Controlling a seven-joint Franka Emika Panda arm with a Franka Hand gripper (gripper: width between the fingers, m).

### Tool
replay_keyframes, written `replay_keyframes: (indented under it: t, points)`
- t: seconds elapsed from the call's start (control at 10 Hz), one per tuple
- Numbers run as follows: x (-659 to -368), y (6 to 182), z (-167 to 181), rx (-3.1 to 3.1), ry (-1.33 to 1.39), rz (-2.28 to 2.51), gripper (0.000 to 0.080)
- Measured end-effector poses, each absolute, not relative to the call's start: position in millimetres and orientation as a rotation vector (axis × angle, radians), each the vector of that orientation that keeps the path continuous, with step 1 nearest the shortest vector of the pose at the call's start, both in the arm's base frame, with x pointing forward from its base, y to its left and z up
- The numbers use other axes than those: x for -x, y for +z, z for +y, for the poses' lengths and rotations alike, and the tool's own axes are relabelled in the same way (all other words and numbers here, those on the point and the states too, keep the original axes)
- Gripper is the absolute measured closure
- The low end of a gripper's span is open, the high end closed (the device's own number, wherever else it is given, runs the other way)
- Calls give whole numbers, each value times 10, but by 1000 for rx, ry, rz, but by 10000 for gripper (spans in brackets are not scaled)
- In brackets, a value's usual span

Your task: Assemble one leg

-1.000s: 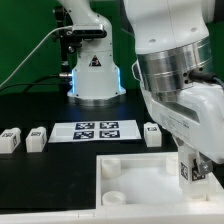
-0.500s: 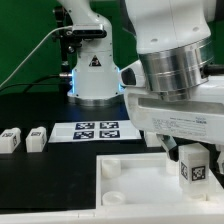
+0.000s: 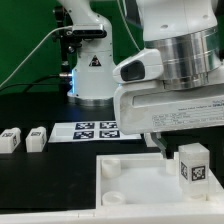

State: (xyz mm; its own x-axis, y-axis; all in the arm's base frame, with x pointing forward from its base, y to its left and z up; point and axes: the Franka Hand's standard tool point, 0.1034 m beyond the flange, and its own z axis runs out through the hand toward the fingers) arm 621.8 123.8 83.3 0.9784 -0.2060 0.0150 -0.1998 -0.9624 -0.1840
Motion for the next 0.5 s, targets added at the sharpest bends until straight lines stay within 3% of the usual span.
replay_keyframes:
  t: [0.2,0.4,0.5]
  points:
    - [-6222,824,1282,3000,-88,-83,151]
    - [-6220,820,1284,2996,-81,-5,181]
    - [-6219,820,1285,2994,-79,24,355]
